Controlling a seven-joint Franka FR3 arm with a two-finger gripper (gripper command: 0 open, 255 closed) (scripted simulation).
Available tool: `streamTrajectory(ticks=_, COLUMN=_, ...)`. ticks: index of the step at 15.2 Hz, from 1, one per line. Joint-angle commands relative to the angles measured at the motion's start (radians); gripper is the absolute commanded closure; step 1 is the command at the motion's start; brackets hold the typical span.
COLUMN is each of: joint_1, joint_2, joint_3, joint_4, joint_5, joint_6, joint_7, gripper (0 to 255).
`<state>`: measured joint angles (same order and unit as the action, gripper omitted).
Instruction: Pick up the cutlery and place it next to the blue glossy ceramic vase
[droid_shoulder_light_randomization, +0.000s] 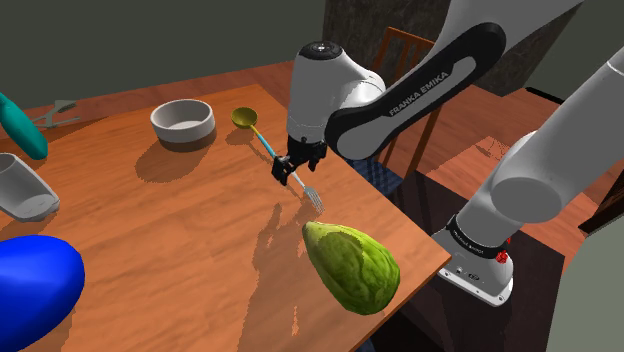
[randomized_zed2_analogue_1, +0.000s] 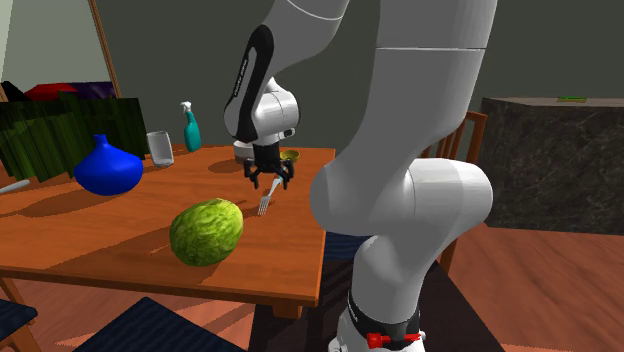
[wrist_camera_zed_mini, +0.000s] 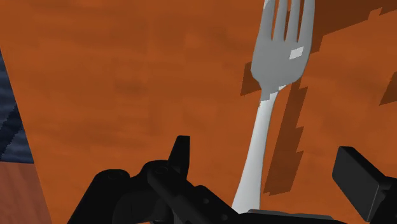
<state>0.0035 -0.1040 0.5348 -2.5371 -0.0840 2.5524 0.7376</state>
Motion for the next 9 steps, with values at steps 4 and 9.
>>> streamTrajectory(ticks=4, joint_1=-0.005, joint_2=0.016, joint_3=0.0, joint_4=-0.003, joint_5=-0.016, joint_6=0.018, joint_7=0.009, gripper=0)
streamTrajectory(ticks=9, joint_1=-0.005, joint_2=0.016, joint_3=0.0, joint_4=-0.003, joint_5=-0.016, joint_6=0.017, joint_7=0.009, gripper=255)
